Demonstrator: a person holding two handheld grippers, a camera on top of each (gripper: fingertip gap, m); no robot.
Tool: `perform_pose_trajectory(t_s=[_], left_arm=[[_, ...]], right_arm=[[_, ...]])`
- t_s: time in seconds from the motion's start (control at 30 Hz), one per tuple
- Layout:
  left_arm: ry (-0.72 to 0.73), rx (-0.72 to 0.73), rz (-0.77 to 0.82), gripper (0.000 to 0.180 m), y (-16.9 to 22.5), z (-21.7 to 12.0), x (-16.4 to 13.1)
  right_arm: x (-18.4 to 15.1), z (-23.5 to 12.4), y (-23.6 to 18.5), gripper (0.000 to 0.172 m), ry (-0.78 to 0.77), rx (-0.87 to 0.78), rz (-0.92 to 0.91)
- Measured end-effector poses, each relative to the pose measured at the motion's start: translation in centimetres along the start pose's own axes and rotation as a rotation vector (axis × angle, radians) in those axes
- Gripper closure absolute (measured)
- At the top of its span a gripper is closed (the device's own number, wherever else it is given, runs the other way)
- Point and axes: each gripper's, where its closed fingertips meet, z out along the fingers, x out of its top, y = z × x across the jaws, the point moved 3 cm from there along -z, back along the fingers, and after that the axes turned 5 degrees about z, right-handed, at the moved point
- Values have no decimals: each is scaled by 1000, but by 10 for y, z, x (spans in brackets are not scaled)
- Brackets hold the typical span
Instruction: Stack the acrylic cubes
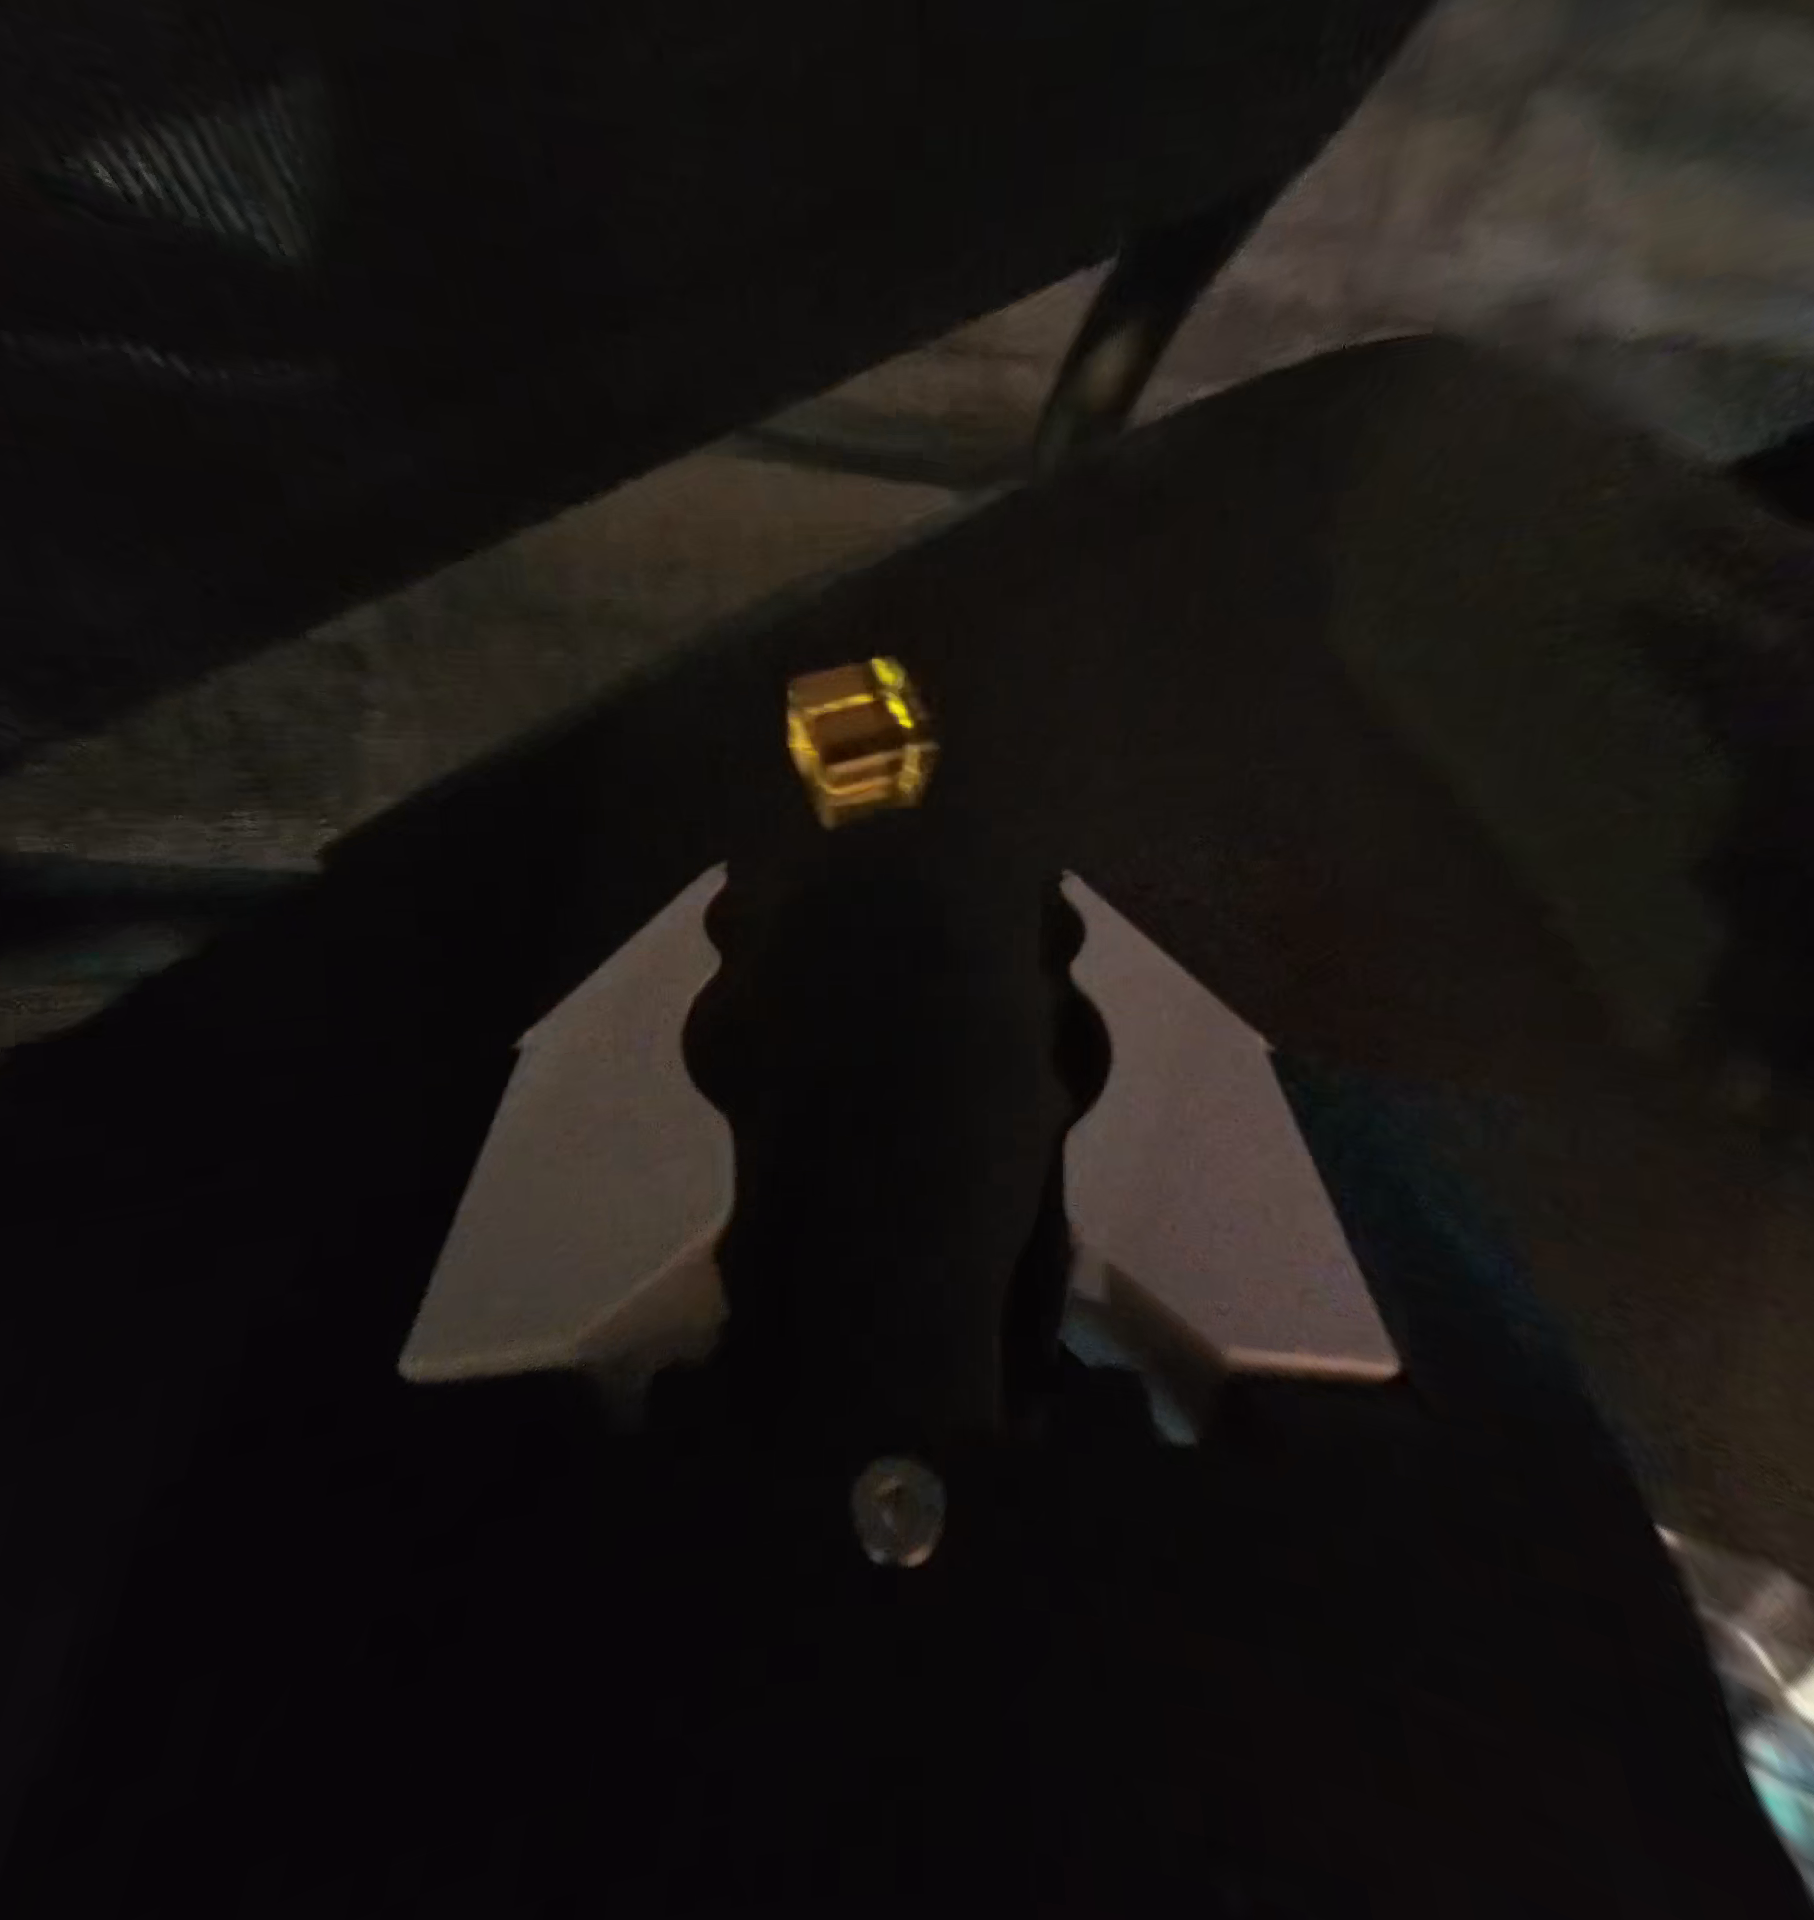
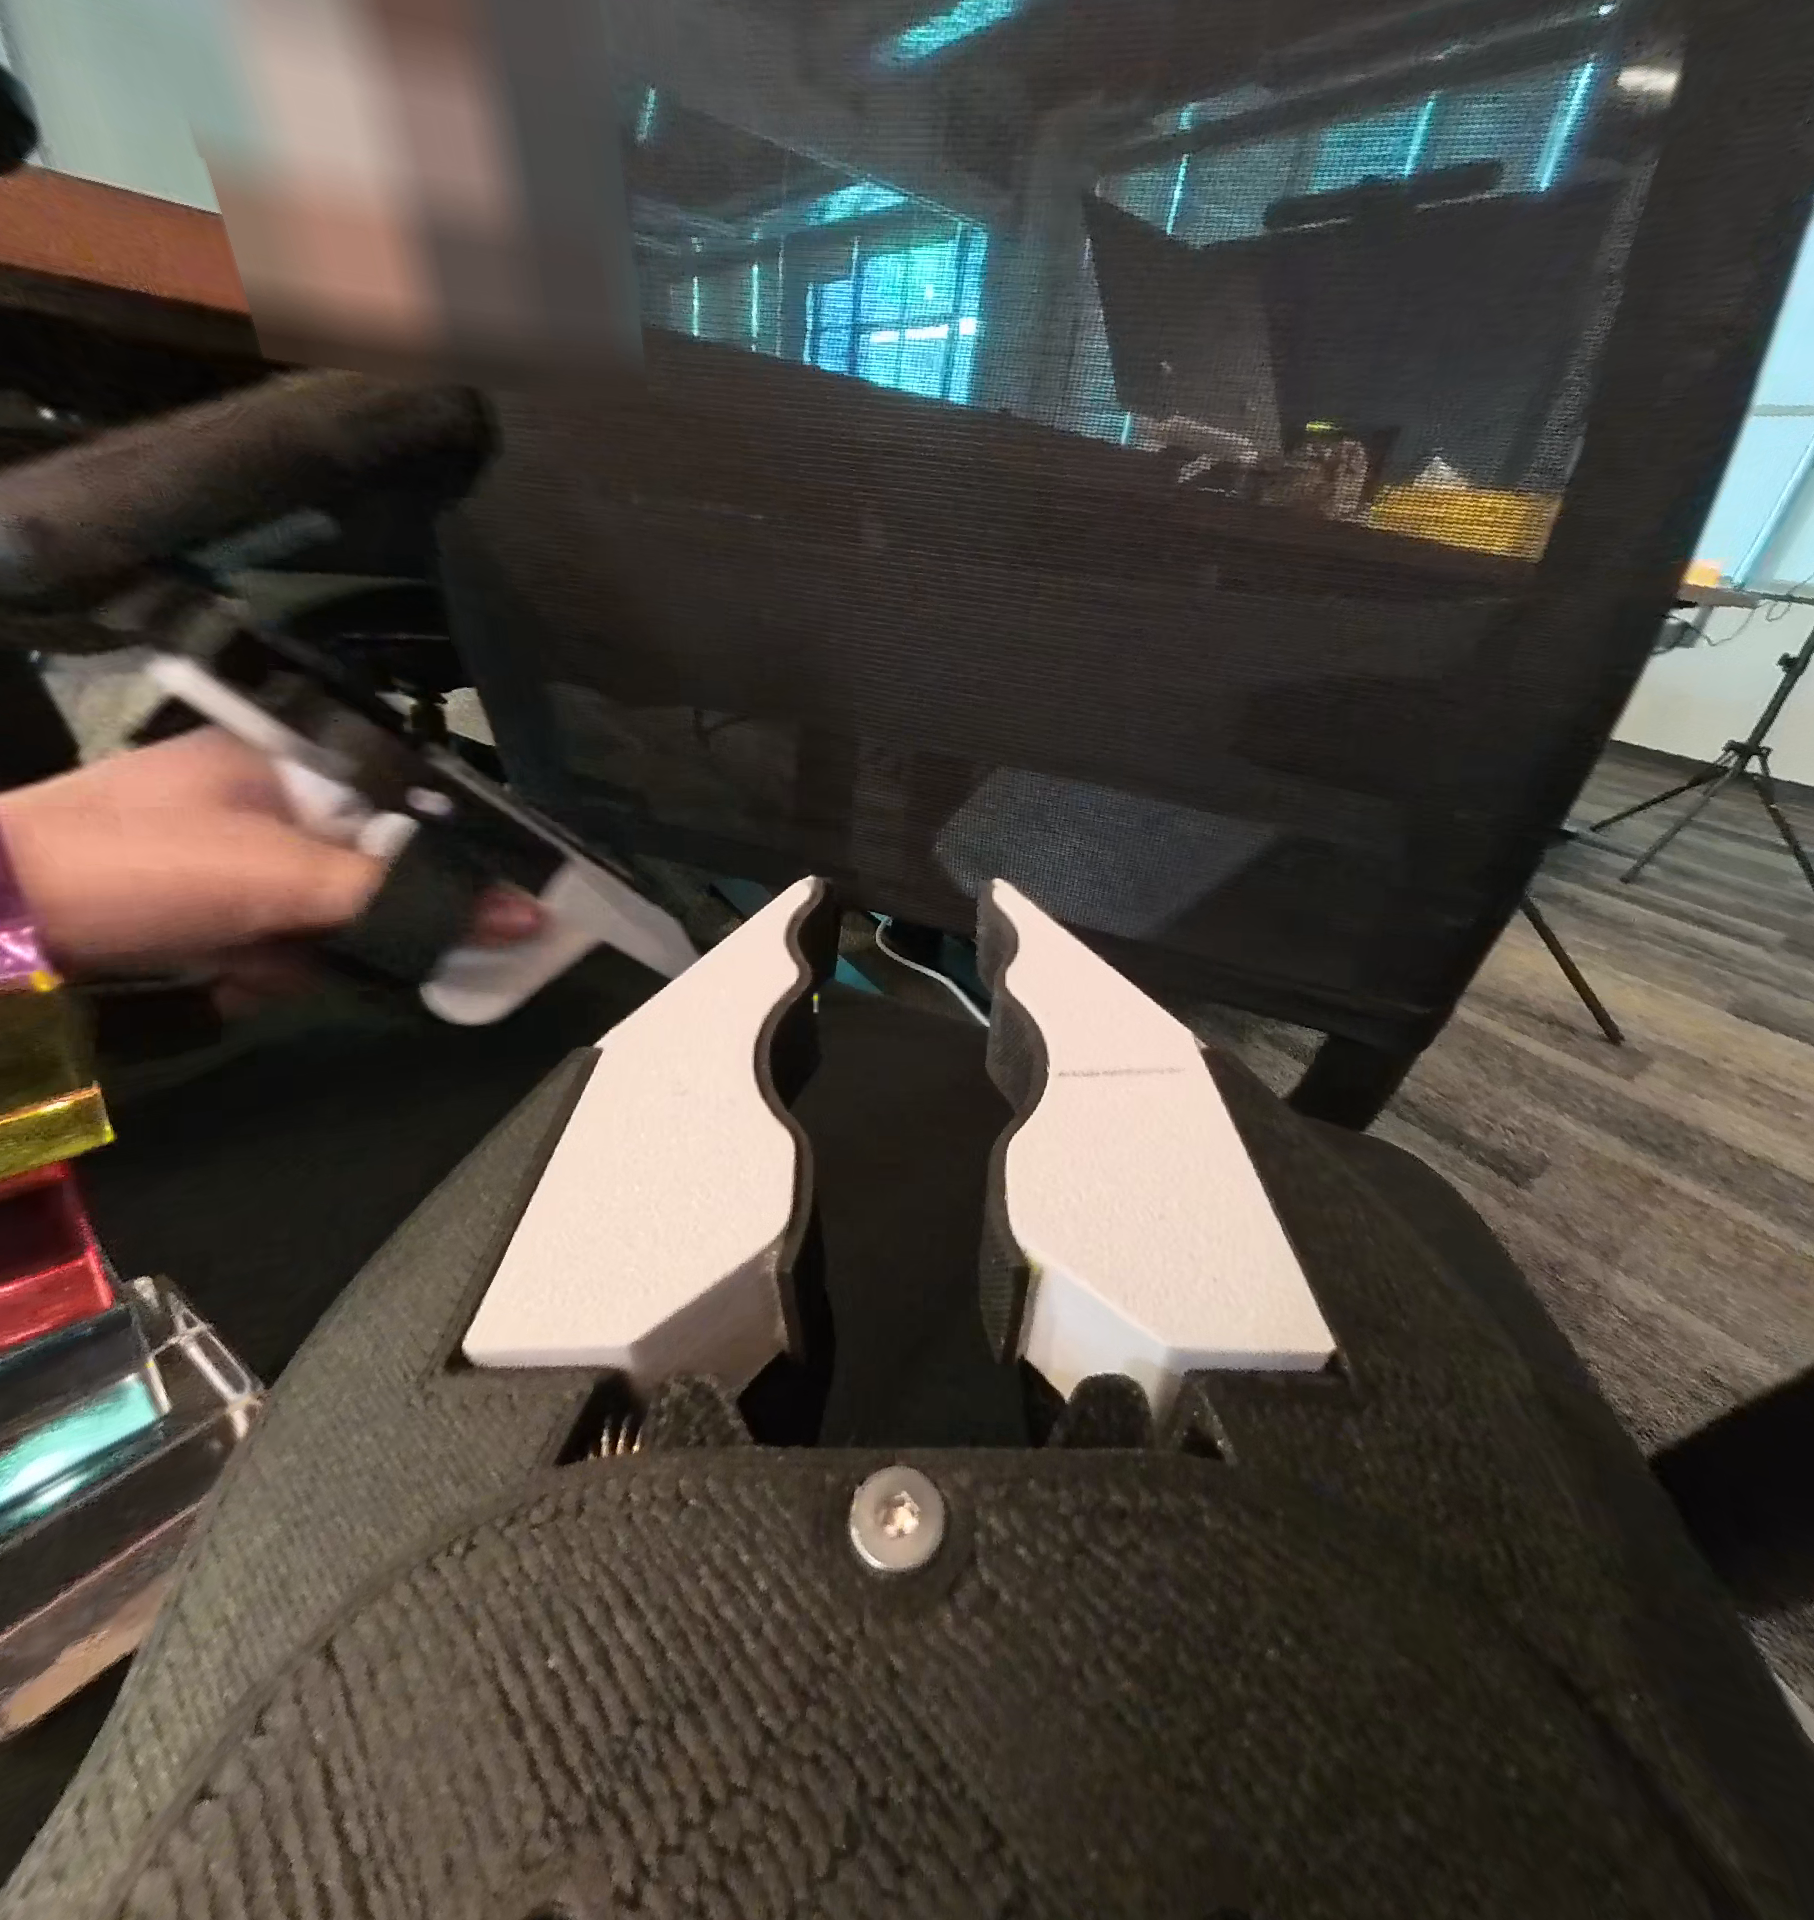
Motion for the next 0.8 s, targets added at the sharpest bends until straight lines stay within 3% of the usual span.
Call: perform_pose_trajectory(t_s=[0.07, 0.17, 0.27, 0.4, 0.63, 0.8], left_arm=[[-1, 19, -12, 121, -7, 7, 8], [10, -74, -100, 112, -1, 18, 19], [-69, -40, -86, 109, -2, 34, 14], [-137, 100, 19, 117, -12, 39, 9], [-102, 14, 24, 141, -3, 45, 10], [-87, 59, 60, 153, -5, 41, 7]], right_arm=[[-1, 1, -1, 145, -6, 3, 2], [-1, 1, 0, 145, -4, 4, 8], [0, 1, 1, 145, 1, 6, 17], [1, 1, 2, 145, 5, 7, 28], [1, 1, 2, 145, 5, 1, 26], [1, 1, 0, 145, 1, 5, 23]])
